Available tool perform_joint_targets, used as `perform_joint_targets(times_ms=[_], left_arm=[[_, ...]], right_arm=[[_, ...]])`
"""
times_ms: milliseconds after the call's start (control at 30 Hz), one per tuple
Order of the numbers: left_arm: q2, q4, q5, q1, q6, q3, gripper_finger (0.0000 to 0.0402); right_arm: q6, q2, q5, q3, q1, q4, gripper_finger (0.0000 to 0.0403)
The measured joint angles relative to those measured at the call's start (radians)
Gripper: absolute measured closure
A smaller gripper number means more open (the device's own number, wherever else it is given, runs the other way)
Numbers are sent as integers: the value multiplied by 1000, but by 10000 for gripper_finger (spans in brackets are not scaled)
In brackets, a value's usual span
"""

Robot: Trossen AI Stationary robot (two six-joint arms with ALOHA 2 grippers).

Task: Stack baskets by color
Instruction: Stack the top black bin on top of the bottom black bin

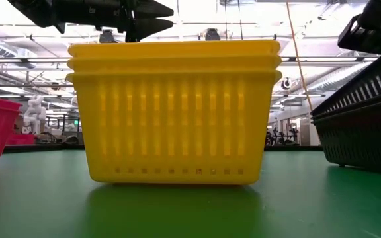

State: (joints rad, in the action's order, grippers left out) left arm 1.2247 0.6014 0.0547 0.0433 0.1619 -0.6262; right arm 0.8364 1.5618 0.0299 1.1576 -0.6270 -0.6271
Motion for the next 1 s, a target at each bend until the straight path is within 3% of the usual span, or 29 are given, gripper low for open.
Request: perform_joint_targets(times_ms=[233, 700, 833, 1000], left_arm=[[0, 0, 0, 0, 3, 0, 254], [0, 0, 0, 0, 4, 0, 254], [0, 0, 0, 0, 4, 0, 254], [0, 0, 0, 0, 5, 0, 254]], right_arm=[[-11, 0, 37, 0, 2, 24, 240], [-3, -53, 105, 1, 8, 25, 244], [-7, -104, 85, 2, 11, 20, 245], [-12, -151, -39, 3, 19, -134, 245]])
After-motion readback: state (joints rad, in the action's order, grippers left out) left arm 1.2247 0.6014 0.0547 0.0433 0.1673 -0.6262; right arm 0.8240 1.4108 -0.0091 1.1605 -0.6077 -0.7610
